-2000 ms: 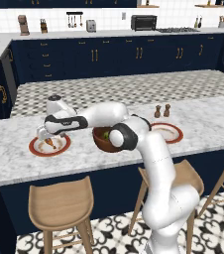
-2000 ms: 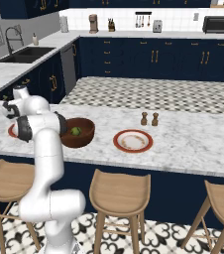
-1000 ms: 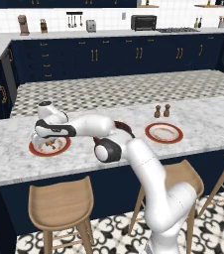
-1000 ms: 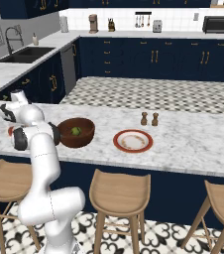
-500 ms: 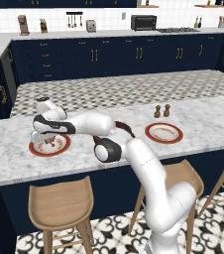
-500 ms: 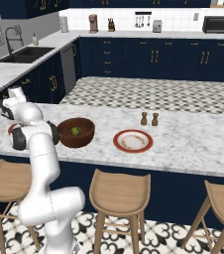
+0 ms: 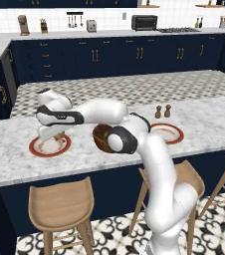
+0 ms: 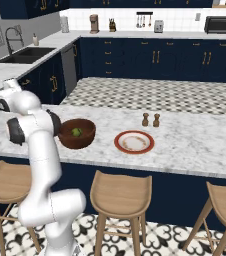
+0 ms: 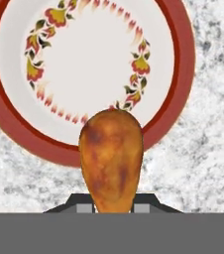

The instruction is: Pick the chicken drumstick and lime from their plates and place them in the bowl. Then put the bowl in the fridge.

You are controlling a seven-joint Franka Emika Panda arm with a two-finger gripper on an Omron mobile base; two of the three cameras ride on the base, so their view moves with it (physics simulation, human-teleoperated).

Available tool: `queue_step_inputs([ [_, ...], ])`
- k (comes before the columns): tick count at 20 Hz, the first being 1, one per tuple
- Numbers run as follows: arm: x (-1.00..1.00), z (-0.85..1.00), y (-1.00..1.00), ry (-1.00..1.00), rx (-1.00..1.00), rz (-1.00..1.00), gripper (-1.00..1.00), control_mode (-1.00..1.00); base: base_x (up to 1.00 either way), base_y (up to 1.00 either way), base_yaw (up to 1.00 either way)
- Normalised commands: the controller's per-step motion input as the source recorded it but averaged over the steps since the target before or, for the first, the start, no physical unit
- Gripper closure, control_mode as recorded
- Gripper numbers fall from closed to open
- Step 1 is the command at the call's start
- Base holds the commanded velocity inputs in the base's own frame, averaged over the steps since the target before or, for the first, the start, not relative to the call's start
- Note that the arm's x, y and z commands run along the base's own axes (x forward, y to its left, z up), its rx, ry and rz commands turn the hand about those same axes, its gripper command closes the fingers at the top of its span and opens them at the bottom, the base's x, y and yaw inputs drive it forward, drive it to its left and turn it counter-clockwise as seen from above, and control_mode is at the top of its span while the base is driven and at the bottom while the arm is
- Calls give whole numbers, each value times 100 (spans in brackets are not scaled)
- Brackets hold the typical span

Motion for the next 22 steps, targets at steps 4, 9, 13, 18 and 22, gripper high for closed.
queue_step_inputs([
  [4, -55, 42, -100, -3, 7, 0, 100, -100, 0, 0, 0],
  [9, -26, 47, -100, -7, 7, 0, 100, -100, 0, 0, 0],
  [13, -5, 6, -100, -7, 3, 0, 100, -100, 0, 0, 0],
  [18, 35, 0, -100, 0, 7, 0, 100, -100, 0, 0, 0],
  [22, 82, 1, -92, 4, 6, 0, 100, -100, 0, 0, 0],
])
